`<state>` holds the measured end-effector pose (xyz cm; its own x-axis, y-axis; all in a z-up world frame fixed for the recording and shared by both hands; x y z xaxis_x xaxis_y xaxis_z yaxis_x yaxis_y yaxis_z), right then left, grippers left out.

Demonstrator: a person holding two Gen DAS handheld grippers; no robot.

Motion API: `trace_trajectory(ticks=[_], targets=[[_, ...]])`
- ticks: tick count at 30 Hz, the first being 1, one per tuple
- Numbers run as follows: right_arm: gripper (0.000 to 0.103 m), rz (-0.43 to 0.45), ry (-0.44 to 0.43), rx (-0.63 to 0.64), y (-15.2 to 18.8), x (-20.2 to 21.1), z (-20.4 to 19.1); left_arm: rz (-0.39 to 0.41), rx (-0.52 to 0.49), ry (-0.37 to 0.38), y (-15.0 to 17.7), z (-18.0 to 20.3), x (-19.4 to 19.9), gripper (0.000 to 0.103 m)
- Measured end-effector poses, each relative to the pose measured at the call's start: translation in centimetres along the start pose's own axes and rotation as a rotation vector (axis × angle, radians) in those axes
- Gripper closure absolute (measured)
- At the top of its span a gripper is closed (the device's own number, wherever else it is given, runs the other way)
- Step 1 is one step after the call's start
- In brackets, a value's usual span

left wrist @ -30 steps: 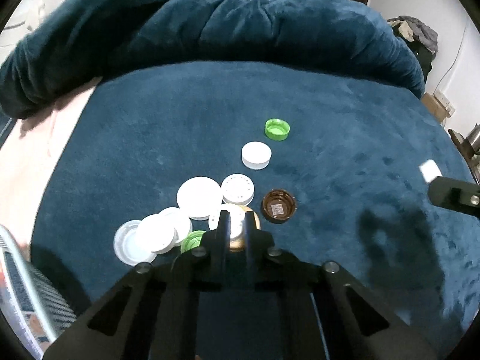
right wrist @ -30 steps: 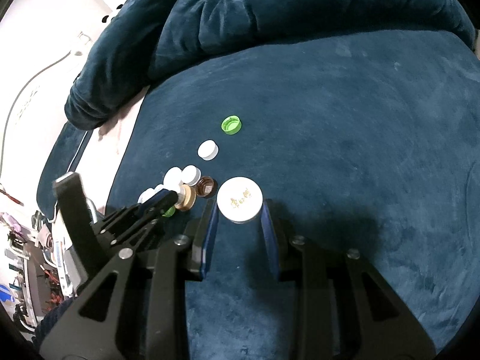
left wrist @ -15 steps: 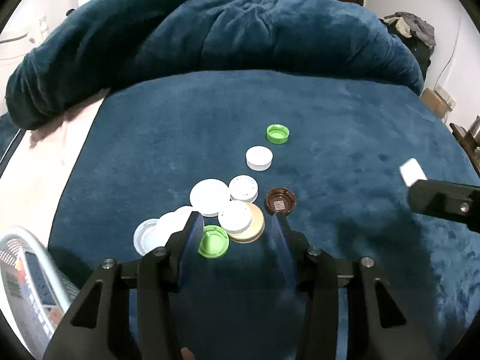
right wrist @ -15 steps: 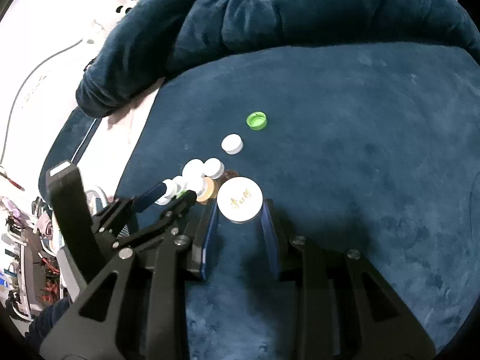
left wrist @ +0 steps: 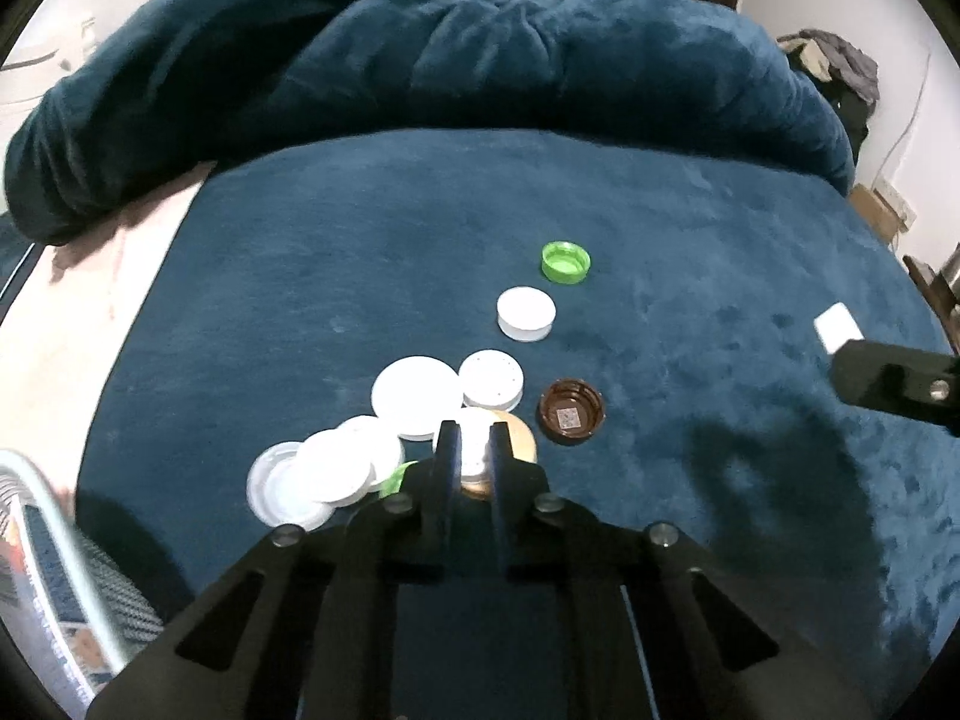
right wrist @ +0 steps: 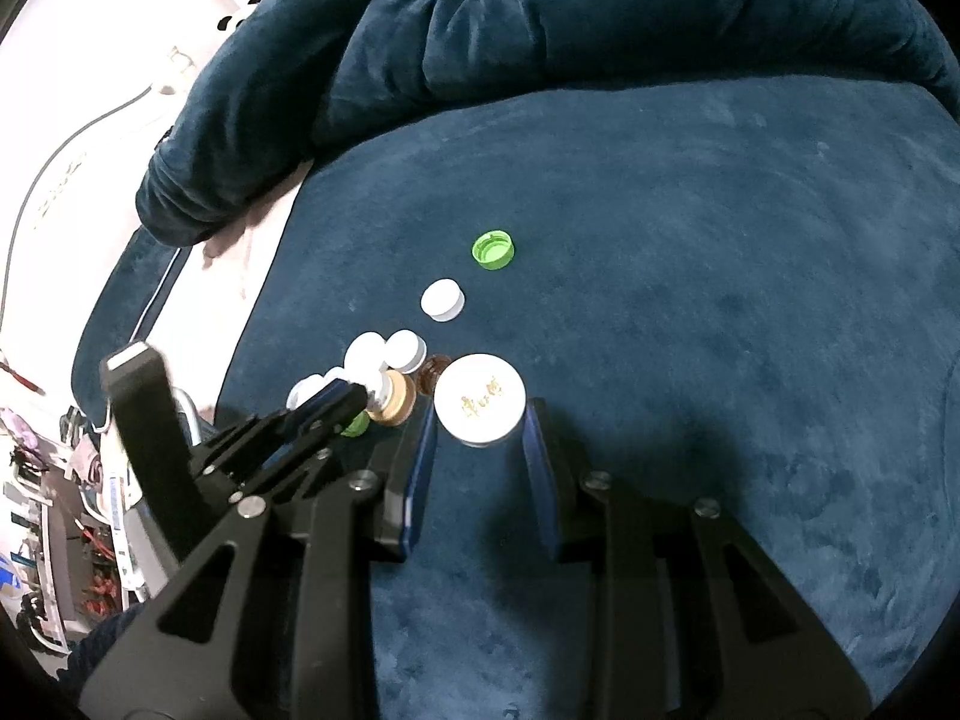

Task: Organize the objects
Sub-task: 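Lift both held caps and carry them over the blue basket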

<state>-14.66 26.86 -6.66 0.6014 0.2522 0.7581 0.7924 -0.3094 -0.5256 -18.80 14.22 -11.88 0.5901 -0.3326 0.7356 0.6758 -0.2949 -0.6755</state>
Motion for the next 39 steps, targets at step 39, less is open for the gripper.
trace_trajectory(ticks=[39], targets=[[0.072,-0.01,-0.04,0.056,0.4,-0.8,-3.5,0.067,0.075,0.004,-0.5,-1.7,5.6,0.074]])
Point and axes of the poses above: each gripper's, at about its wrist camera, not at the fingertips, and x roughly against the way its jaws point, z to its right, y to its underside, the point moved 7 cm from there along -x, roughly the way its jaws point, and after that the axes turned 6 degrees about z, right-handed, at the moved point
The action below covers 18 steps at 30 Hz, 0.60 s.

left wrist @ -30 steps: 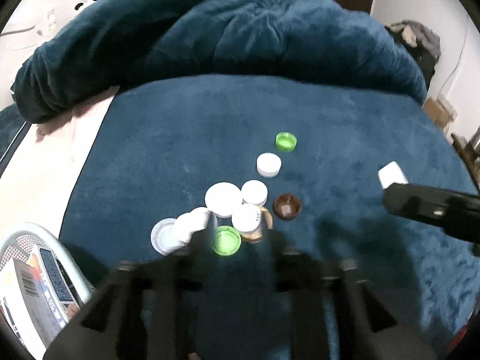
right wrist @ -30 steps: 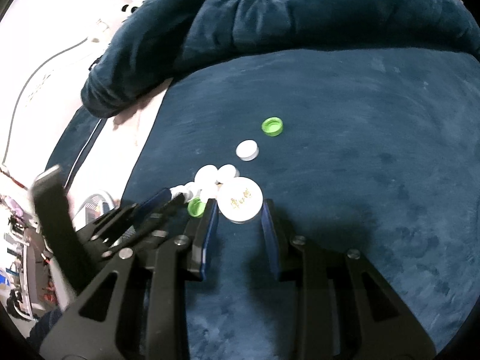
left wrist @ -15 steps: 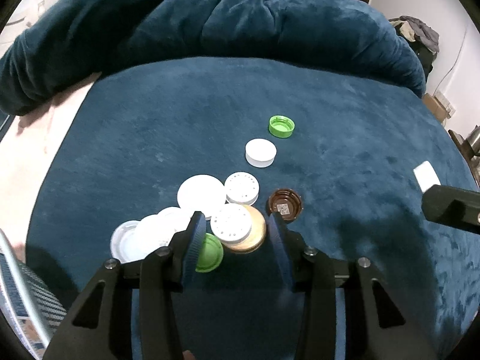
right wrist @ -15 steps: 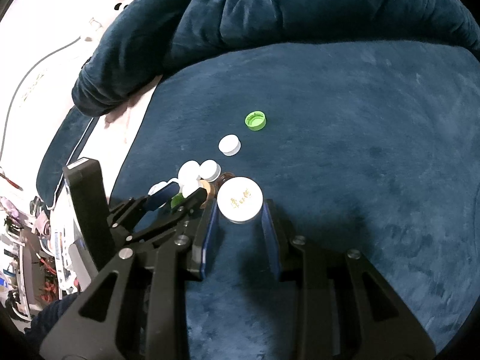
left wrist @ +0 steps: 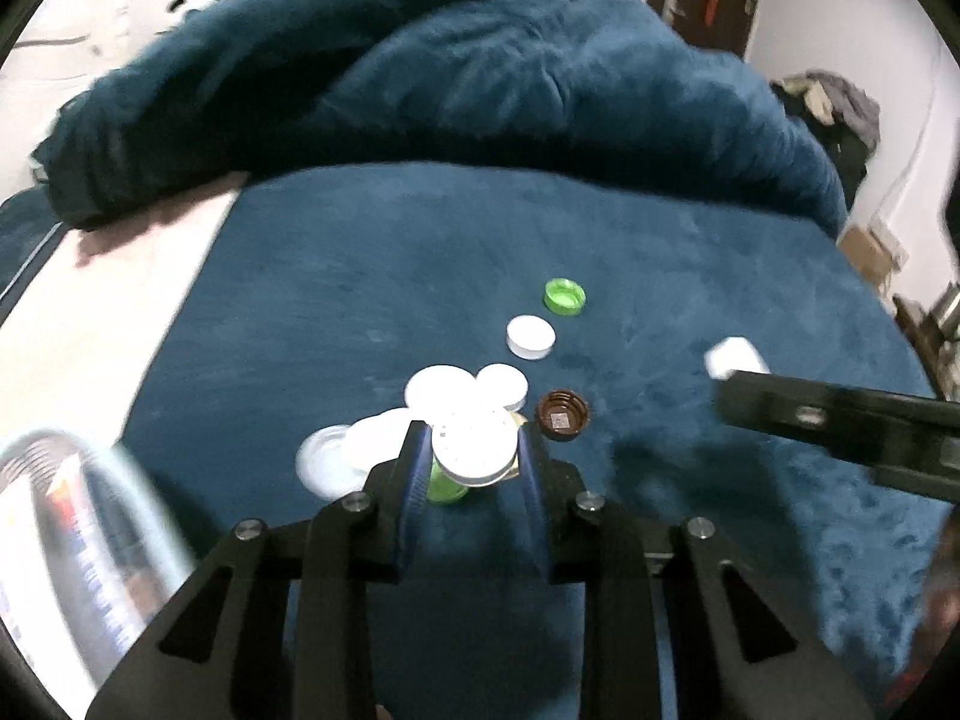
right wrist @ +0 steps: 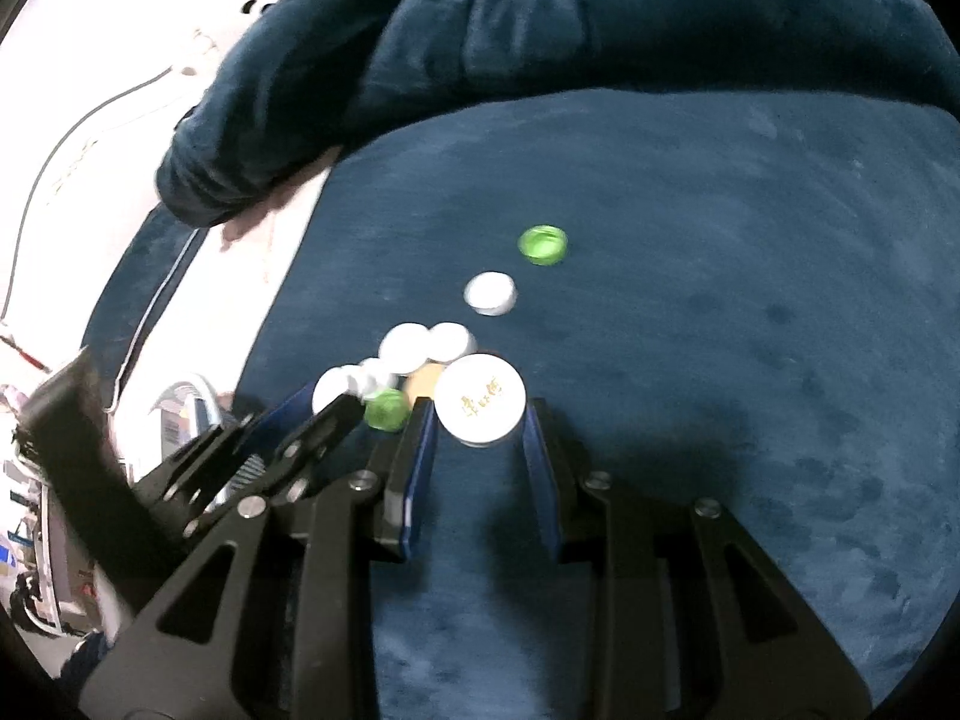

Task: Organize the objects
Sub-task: 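Lift both held caps and carry them over the blue basket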

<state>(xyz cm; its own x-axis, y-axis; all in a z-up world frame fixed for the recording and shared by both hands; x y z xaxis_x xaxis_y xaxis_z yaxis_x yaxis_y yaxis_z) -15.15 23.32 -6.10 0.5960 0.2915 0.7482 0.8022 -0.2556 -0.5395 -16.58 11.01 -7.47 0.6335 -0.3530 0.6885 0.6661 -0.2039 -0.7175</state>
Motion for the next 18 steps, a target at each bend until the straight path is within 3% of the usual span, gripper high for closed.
trace_trajectory(ticks=[5,10,15,18], targets=[[0.073,0.006,-0.07,0.073,-0.1,-0.3,-6.1,0.07,0.07,-0.066,-0.8,-4.7,6.7,0.074],[0.073,-0.005,-0.168,0.207,1.6,-0.9,-14.6,0.107,0.157,-0.175,-0.1,-12.1,12.7,0.074],[0.073,-0.055,-0.242,0.321,4.9,-2.5,-20.7,0.082,0.242,-0.245,2.7,-17.7,15.3,0.074],[0.073,-0.09,-0.256,0.328,6.1,-3.7,-21.6,0.065,0.28,-0.256,4.2,-19.2,15.3,0.074]])
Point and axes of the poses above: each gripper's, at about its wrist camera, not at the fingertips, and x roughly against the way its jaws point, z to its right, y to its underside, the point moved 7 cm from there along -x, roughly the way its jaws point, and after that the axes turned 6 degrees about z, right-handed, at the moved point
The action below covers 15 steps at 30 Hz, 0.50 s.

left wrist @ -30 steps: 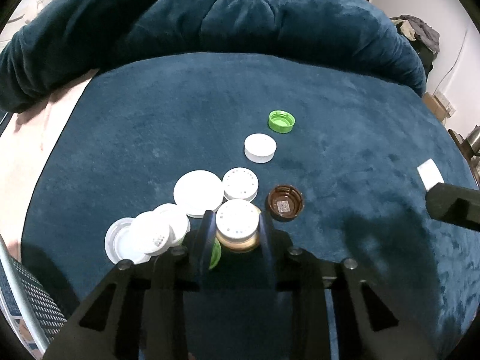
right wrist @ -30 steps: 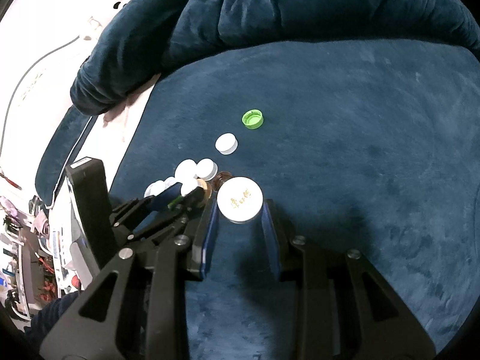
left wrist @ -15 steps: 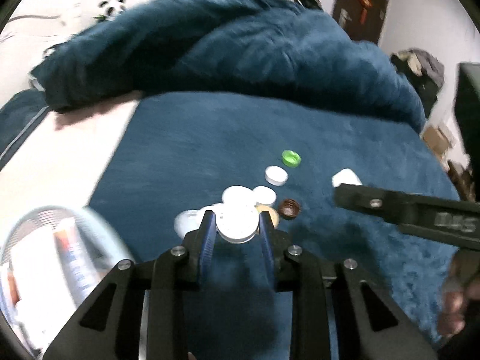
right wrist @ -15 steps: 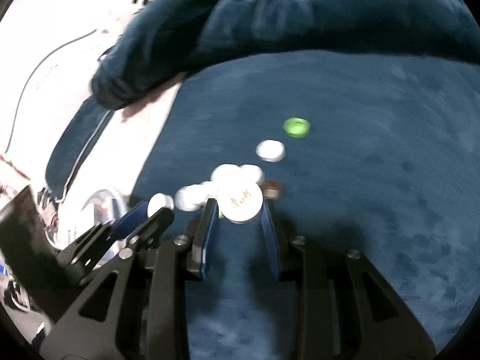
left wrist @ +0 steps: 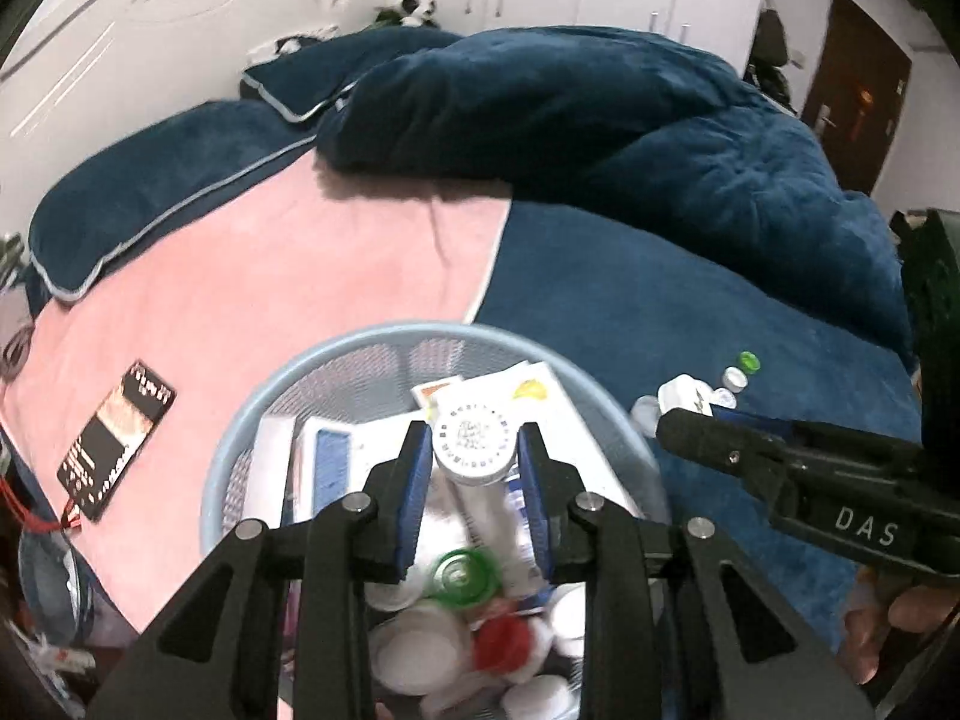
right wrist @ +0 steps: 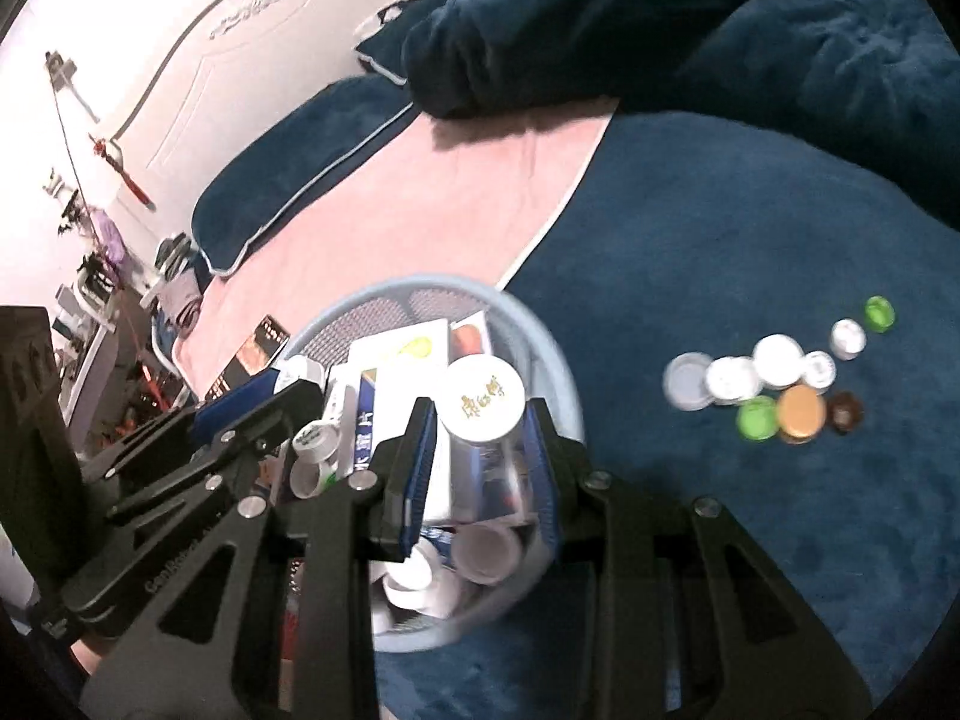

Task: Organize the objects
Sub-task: 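Lift both held caps and carry them over the blue basket, then open both tools to drop the caps into the basket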

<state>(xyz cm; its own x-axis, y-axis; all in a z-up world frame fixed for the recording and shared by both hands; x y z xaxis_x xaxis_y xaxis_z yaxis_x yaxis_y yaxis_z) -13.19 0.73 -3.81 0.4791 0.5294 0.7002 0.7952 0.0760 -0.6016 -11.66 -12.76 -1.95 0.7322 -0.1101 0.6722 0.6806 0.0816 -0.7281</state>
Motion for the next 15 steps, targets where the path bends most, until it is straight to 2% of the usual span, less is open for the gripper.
trace_trajectory(ticks=[8,13,14,15], targets=[[0.072,-0.045,-0.037,-0.146,0.4,-2.4,1.9,-0.026,0.013,-0.006,0.7,-0.6,-1.7,0.073],[0.072,-0.076,-0.068,-0.138,0.4,-3.3,1.2,-0.028,-0.01,-0.019,0.9,-0.6,-1.9,0.072],[0.073,-0.082,-0.069,-0.139,0.4,-3.5,1.2,-0.026,-0.019,-0.026,0.9,-0.6,-1.9,0.066],[0.072,-0.091,-0.069,-0.143,0.3,-3.7,1.2,-0.022,-0.027,-0.033,0.8,-0.7,-1.8,0.052]])
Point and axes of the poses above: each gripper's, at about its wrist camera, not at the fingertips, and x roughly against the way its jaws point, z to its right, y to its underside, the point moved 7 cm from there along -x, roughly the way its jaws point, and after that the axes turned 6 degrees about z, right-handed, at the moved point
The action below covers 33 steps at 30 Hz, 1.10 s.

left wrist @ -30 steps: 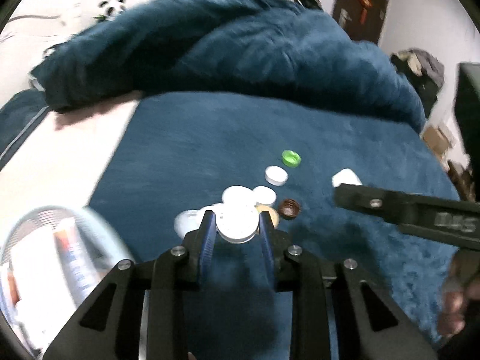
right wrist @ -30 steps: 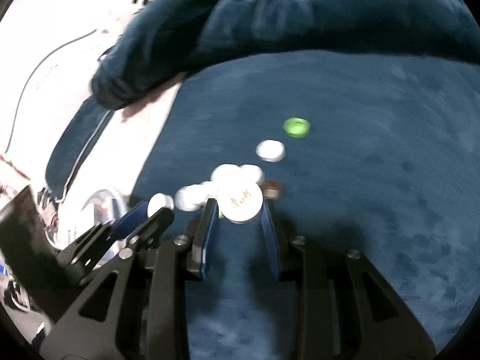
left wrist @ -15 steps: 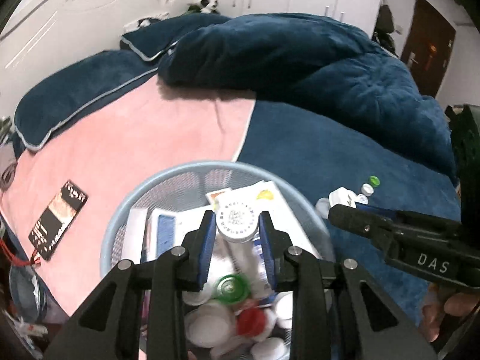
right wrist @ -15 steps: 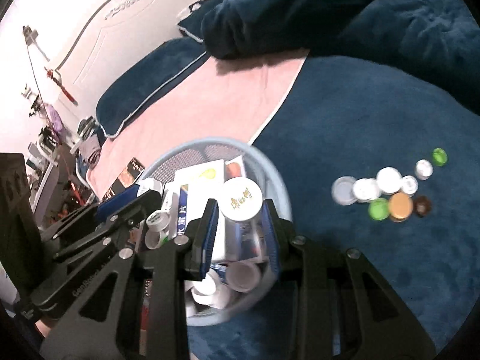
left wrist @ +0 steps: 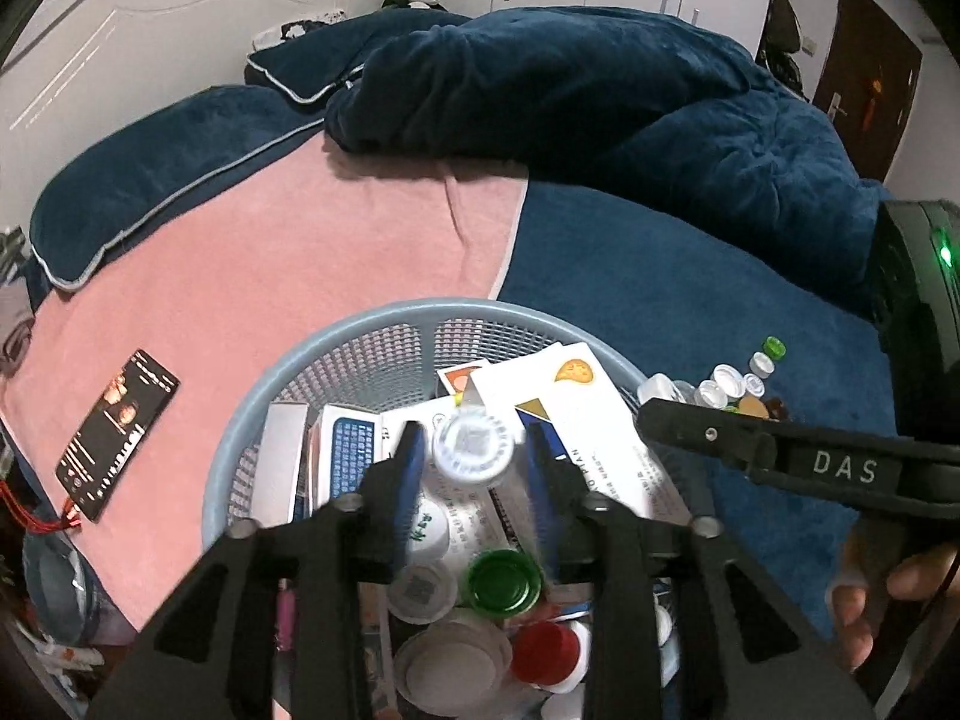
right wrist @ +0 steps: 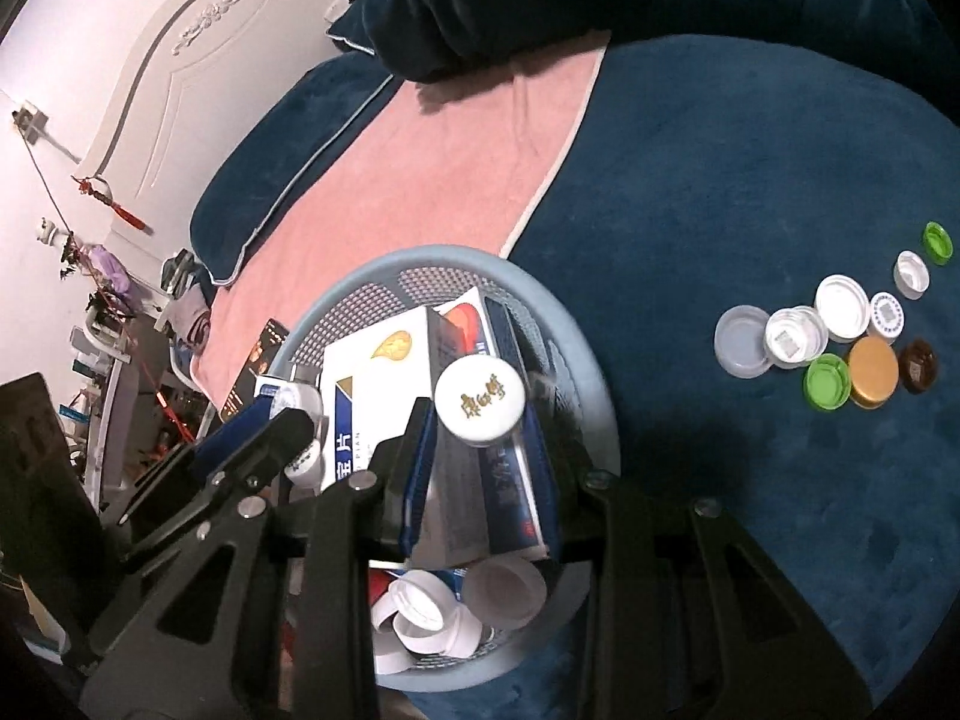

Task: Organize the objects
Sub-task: 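Open both tools to drop the caps into the basket, then move both tools back to the caps on the blanket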

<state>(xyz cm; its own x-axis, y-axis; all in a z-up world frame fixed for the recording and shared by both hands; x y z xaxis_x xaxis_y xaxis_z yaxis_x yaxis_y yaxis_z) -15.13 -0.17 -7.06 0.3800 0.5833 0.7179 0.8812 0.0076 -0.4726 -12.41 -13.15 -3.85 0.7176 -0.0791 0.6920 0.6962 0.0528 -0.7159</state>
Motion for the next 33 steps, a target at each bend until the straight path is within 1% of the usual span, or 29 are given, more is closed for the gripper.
trace_trajectory(ticks=[2,3,4,5,6,7,8,12,16,21,29,32,33], targets=[[0.071,-0.004,0.003,-0.003,-0.1,0.0,0.2,0.015,0.001,-0.003,-0.2,0.1,0.2,0.041],[0.066,-0.001,0.01,-0.003,-0.1,0.1,0.3,0.019,0.001,-0.006,-0.3,0.0,0.3,0.033],[0.059,0.002,0.016,-0.005,-0.2,0.2,0.5,0.023,0.0,-0.013,-0.4,0.1,0.3,0.028],[0.038,0.005,0.017,-0.01,-0.2,0.2,0.7,0.026,-0.003,-0.022,-0.4,0.1,0.3,0.02],[0.018,0.015,0.02,-0.019,-0.2,0.5,0.9,0.032,-0.008,-0.033,-0.5,0.2,0.4,0.016],[0.011,0.021,0.022,-0.022,-0.2,0.6,1.0,0.034,-0.014,-0.044,-0.6,0.3,0.4,0.014],[0.007,0.031,0.028,-0.021,-0.3,0.9,1.0,0.034,-0.019,-0.052,-0.6,0.4,0.4,0.011],[0.005,0.058,0.06,0.01,-0.4,1.8,0.9,0.044,-0.042,-0.06,-0.7,1.3,0.7,0.006],[0.004,0.077,0.073,0.012,-0.4,2.6,1.3,0.047,-0.064,-0.055,-0.8,2.3,0.9,0.005],[0.004,0.103,0.107,0.003,-0.7,3.8,2.9,0.042,-0.085,-0.039,-0.7,4.1,0.7,0.004],[0.004,0.145,0.187,-0.016,-1.3,6.7,7.2,0.038,-0.098,-0.007,-1.2,7.9,0.0,0.004],[0.004,0.173,0.241,-0.029,-1.9,8.3,9.8,0.038,-0.104,0.014,-1.6,9.4,-0.3,0.004],[0.004,0.186,0.266,-0.042,-2.1,9.0,11.3,0.037,-0.102,0.022,-1.8,10.3,-0.5,0.004]])
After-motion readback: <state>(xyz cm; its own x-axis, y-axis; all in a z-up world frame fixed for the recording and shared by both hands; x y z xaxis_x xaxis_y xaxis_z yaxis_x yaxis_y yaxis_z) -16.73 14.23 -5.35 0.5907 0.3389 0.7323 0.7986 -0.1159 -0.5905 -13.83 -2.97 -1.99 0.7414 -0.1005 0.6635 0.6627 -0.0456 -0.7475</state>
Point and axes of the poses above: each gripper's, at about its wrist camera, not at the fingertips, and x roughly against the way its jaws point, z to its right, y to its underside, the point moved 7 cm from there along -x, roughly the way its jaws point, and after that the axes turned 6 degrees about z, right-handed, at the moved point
